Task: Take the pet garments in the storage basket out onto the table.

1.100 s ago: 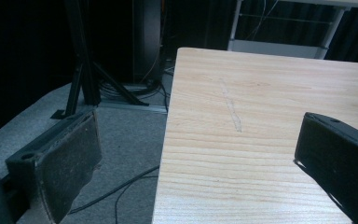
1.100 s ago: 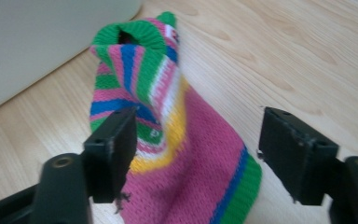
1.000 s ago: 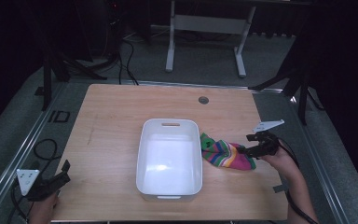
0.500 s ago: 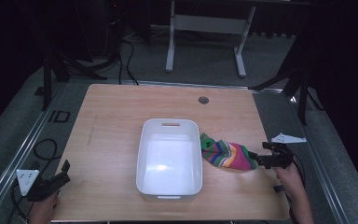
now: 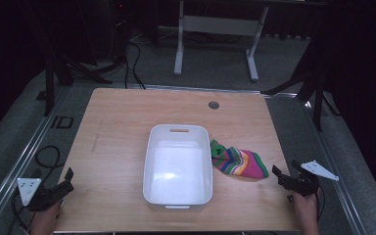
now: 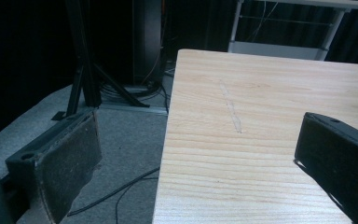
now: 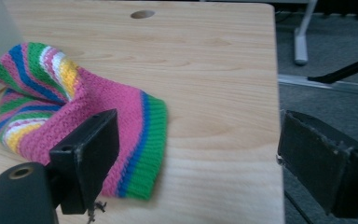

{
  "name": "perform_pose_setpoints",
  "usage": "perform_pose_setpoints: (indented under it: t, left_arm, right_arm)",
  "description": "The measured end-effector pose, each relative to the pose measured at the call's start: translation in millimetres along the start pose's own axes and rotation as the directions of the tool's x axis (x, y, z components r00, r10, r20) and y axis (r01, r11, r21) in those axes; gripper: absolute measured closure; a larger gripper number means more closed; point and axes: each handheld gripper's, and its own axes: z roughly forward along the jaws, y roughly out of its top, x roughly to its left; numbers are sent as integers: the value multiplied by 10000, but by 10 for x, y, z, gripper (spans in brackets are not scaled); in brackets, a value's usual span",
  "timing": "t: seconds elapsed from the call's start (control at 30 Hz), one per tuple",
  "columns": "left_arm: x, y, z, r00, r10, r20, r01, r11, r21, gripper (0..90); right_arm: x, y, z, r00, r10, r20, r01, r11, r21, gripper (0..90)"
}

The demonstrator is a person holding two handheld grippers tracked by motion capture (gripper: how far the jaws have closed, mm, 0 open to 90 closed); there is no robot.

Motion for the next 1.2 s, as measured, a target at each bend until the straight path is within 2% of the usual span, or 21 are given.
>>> perform_pose_setpoints:
  t: [0.2, 0.33, 0.5, 0.63, 0.77, 0.87, 1.0, 1.2]
  left_arm:
    - [5, 3, 8, 10000, -61, 7, 61, 10000, 73, 9]
    - [4, 2, 3, 10000, -20, -16, 20, 10000, 44, 10]
    - [4, 2, 2, 10000, -40, -33, 40, 10000, 38, 9]
    - [6, 1, 1, 10000, -55, -32, 55, 10000, 30, 9]
    - [3, 0, 0, 10000, -28, -18, 28, 10000, 9, 9]
    - [2, -1, -2, 10000, -27, -16, 27, 10000, -9, 9]
    - [3, 0, -2, 10000, -30, -10, 30, 10000, -6, 9]
    - [3, -1, -3, 10000, -20, -12, 20, 10000, -24, 9]
  right_arm:
    - [5, -136, -82, 9980, 196, 604, -180, 9995, -274, 130]
    - [13, -217, -93, 9968, 419, 676, -395, 9985, -368, 131]
    - [11, -239, -117, 9959, 452, 783, -403, 9972, -623, 131]
    - [-14, -261, -154, 9924, 679, 1022, -578, 9934, -989, 134]
    - [-59, -271, -177, 9851, 1178, 1251, -1025, 9872, -1220, 135]
    - [-67, -274, -180, 9819, 1288, 1389, -1116, 9858, -1252, 136]
    - [-53, -271, -166, 9792, 1178, 1655, -999, 9886, -1126, 137]
    - [-88, -276, -155, 9743, 1532, 1653, -1377, 9853, -1016, 137]
